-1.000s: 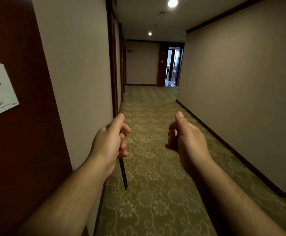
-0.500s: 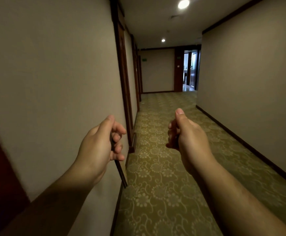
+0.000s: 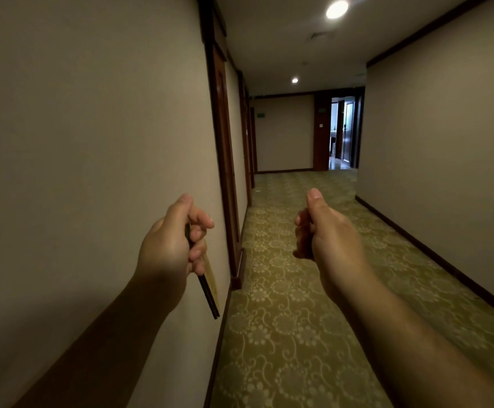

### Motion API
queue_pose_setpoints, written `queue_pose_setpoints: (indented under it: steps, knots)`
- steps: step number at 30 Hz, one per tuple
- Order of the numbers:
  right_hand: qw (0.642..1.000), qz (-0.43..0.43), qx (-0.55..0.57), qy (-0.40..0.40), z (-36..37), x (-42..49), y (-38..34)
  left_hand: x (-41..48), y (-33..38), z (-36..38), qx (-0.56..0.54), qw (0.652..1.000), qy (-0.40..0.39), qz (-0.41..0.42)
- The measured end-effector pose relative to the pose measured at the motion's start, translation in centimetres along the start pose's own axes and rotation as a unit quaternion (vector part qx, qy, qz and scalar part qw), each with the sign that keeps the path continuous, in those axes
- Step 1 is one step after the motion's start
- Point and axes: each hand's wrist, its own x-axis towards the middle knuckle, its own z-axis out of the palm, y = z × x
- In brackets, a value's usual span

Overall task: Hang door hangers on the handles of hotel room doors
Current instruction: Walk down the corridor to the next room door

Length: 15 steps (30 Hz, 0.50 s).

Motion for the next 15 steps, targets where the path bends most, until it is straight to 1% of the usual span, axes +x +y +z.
queue_pose_setpoints:
  steps: [3,8,15]
  knots:
    - [1.0,0.006,-0.006,0.017,1.7,5.5,1.6,6.4,-2.2,0.4,0.001,1.0,-0.001,-0.013]
    - [0.999,0.013,-0.011,0.05,2.2,12.7,4.5,14.4,-6.2,1.6,0.009,1.0,-0.002,-0.021]
    - [0.998,0.032,-0.009,0.059,3.6,23.0,9.7,24.2,-12.1,3.5,-0.005,0.999,-0.021,-0.033]
